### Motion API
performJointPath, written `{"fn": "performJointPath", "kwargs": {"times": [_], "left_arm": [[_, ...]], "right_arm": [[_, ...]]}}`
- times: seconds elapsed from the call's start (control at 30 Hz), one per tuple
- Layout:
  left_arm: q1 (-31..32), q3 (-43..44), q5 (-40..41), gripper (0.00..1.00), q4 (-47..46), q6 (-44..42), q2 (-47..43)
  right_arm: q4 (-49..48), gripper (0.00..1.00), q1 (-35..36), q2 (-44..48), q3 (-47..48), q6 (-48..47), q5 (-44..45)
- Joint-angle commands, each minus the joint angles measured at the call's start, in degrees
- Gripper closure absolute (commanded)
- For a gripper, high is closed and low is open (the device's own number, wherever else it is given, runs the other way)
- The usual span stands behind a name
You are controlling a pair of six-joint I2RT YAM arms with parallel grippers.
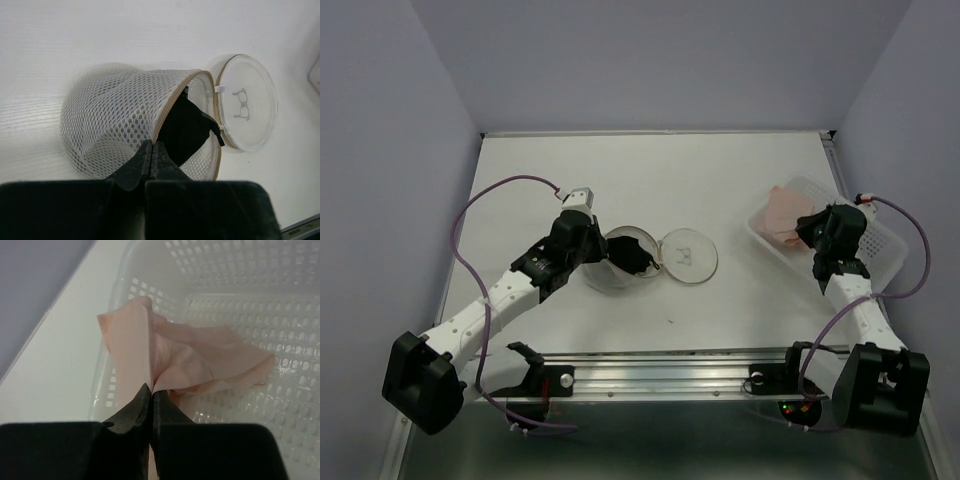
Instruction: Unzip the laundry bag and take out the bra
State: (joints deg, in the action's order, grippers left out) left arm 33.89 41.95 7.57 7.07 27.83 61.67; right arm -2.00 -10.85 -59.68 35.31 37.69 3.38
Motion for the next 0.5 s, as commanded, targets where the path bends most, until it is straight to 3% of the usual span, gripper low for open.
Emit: {"fn": "performJointPath", "kwargs": {"times": [0.0,0.27,0.37,0.4,0.47], "left_arm": [[-0.31,-0.38,-0.28,1.0,-1.53,-1.03,-1.9],[-0.23,-0.12,-0.98,1.0,-1.45,-1.03,-1.64],[-0.31,-0.03,-0.81,1.0,-1.1,-1.03,-1.9],[-0.31,0.06,-0.89,1.0,-1.01,-0.94,-1.99],[-0.31,0.23,-0.89,1.0,-0.83,-0.94,-2.08]], "right_arm": [[-8.1,0.96,-1.27,-1.22,-3.57,0.02,0.05],[-4.88,0.73,-1.8,-4.13,-4.38,-1.75,3.64],[-0.83,0.35,-1.8,-3.08,-1.05,-2.36,6.81],[1.36,0.15,-1.8,-2.2,-0.08,-3.32,7.6],[4.09,0.02,-1.8,-1.06,1.95,-4.11,8.13]]}}
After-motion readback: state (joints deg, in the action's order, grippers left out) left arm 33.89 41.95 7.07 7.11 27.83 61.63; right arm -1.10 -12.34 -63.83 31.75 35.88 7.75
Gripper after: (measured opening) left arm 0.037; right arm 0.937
